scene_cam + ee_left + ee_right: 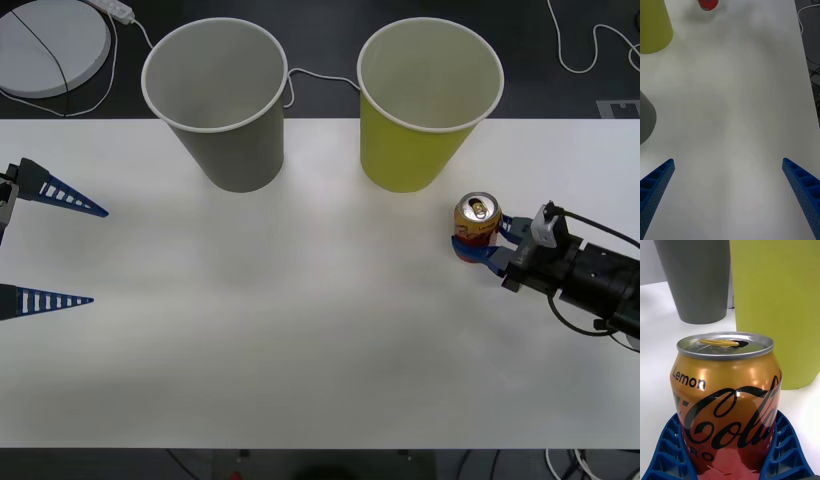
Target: Put the can into the green bin and the plastic bottle into the gray bin
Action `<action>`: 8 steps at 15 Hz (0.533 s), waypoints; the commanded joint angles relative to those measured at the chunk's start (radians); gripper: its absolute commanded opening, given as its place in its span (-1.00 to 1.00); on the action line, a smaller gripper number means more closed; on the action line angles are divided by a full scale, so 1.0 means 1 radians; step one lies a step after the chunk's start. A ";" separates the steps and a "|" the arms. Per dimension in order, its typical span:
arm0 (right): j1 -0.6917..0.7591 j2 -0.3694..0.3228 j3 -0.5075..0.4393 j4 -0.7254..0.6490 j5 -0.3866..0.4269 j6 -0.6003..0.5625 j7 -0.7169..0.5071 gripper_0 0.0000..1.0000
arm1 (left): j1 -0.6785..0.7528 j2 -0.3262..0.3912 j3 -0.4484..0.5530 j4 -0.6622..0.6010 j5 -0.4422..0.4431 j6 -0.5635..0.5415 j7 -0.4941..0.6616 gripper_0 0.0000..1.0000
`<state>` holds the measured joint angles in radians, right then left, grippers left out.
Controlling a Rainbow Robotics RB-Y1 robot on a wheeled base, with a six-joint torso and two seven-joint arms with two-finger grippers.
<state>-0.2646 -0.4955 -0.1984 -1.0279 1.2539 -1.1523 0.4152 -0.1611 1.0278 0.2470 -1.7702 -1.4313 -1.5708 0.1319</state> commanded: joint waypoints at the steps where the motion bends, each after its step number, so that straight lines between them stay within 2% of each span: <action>1: 0.053 -0.009 -0.073 -0.167 0.145 -0.053 -0.168 -1.00 | 0.000 0.000 0.000 0.000 0.000 0.000 0.000 1.00; 5: 0.163 -0.046 -0.102 -0.468 0.274 -0.055 -0.463 -1.00 | 0.000 0.000 0.000 0.000 0.000 0.000 0.000 1.00; 8: 0.188 -0.075 -0.131 -0.606 0.341 -0.101 -0.648 -1.00 | 0.000 0.000 0.000 0.000 0.000 0.000 0.000 1.00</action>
<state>-0.0787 -0.5638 -0.3188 -1.6008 1.5772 -1.2342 -0.1839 -0.1611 1.0278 0.2470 -1.7702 -1.4313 -1.5708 0.1319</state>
